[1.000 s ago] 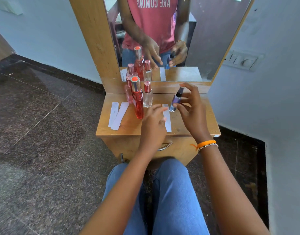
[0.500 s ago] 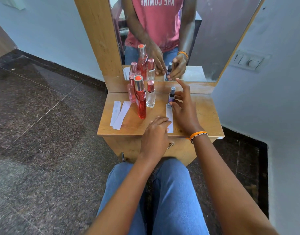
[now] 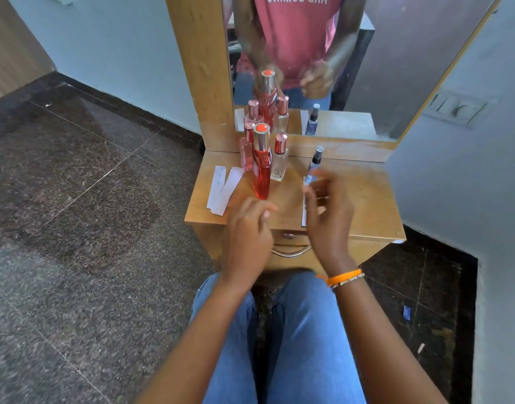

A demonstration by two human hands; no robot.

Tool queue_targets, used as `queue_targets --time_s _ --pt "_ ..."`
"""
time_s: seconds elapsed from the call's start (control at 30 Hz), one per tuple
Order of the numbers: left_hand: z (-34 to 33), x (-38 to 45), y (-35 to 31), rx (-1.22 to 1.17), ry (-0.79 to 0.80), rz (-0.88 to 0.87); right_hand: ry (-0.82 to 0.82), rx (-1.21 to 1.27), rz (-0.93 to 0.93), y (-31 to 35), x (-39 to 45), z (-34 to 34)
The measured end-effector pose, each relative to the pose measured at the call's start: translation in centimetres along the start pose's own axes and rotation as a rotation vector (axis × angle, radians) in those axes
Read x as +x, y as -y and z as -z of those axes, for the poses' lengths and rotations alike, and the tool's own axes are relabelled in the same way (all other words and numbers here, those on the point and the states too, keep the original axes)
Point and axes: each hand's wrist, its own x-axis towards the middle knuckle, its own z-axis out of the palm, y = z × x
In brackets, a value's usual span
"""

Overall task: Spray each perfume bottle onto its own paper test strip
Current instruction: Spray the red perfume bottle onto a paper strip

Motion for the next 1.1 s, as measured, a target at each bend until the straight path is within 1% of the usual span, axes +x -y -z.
queue_targets --time_s 0.07,0.13,0.2,0.3,0.37,0.5,0.67,0.77,0.87,0.93,1.0,1.1 --pt "1.2 0.1 1.9 0.029 -0.088 0.062 0.183 -0.007 0.093 1.6 -1.5 -1.9" --pt "2.1 0.3 3.6 0.058 -0.134 0.096 0.31 -0.014 0.112 2.8 -1.9 -4.1" --pt "2.7 0.6 4.7 0.062 -0.146 0.099 0.376 -0.071 0.1 3.7 -1.7 -6.2" --pt "2.5 0.9 5.7 0.067 -0.124 0.09 0.478 -0.291 0.076 4.6 -1.2 -9.0" --pt "2.0 1.0 6.4 0.092 -0.091 0.082 0.506 -0.423 0.038 4.6 -0.8 -10.3" --pt "1.5 0.8 6.9 0.099 -0.054 0.111 0.517 -0.591 -0.046 4.1 0.1 -11.4" --pt "1.8 0.7 6.7 0.104 -0.049 0.12 0.539 -0.606 -0.053 4.2 0.4 -11.5" --pt "1.9 0.7 6.2 0.102 -0.068 0.132 0.464 -0.539 -0.048 3.6 0.2 -11.5" --pt "2.0 0.7 5.9 0.116 -0.068 0.127 0.361 -0.394 0.003 2.9 -0.3 -11.7" --pt "2.1 0.6 5.8 0.121 -0.064 0.11 0.354 -0.263 0.024 2.9 -0.5 -11.8" --pt "2.3 0.5 5.6 0.112 -0.065 0.116 0.363 -0.148 0.003 3.1 -0.7 -11.9" --pt "2.4 0.4 5.3 0.108 -0.065 0.113 0.32 -0.078 -0.017 3.2 -0.9 -12.0"
